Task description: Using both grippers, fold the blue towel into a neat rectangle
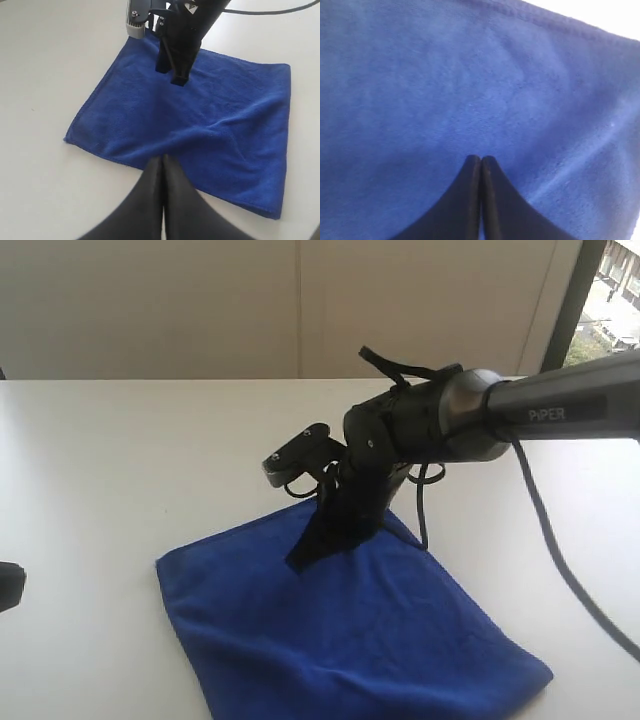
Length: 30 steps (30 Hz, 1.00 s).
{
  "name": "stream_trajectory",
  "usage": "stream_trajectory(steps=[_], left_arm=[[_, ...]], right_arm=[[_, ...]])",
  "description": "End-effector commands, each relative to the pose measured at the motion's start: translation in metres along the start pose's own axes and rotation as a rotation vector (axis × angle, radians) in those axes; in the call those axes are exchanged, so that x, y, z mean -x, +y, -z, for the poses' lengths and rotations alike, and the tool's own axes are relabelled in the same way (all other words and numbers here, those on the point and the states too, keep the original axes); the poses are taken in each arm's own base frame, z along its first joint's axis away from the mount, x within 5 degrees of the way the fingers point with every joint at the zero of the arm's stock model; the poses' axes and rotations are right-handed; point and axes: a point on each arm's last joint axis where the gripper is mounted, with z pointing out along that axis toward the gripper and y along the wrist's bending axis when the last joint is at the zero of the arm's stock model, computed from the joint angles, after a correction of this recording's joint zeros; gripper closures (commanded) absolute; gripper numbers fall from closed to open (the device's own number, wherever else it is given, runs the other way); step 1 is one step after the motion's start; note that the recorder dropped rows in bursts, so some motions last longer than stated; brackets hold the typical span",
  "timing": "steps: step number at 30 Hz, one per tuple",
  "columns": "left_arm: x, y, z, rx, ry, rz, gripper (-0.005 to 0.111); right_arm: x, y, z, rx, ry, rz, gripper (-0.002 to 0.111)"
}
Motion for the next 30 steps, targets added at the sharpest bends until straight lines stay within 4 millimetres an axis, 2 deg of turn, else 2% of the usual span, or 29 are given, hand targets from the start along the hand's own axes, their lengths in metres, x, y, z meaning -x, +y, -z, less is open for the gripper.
stream_trajectory(steps=[1, 9, 16, 20, 24, 30], left_arm=[[-0.003, -0.002, 0.000, -0.018, 0.013, 0.004, 0.107], [-0.004, -0.002, 0.000, -0.015, 0.019, -0.002, 0.107], [-0.004, -0.001, 0.000, -0.011, 0.022, -0.006, 0.107], [-0.004, -0.001, 0.000, -0.008, 0.025, -0.010, 0.107], [-0.005, -0.001, -0.001, -0.008, 0.032, -0.009, 0.107], [-0.011, 0.003, -0.016, -0.057, 0.139, 0.091, 0.107]], right_arm=[[-0.006, -0.026, -0.016, -0.035, -0.016, -0.031, 0.108], [-0.025, -0.068, -0.035, -0.114, 0.018, -0.186, 0.108], [-0.039, -0.108, -0.031, -0.244, 0.050, -0.398, 0.108], [-0.051, -0.124, -0.028, -0.325, 0.112, -0.438, 0.108], [-0.046, -0.123, -0.023, -0.314, 0.094, -0.346, 0.108], [-0.021, -0.116, 0.016, -0.328, -0.061, -0.277, 0.108]])
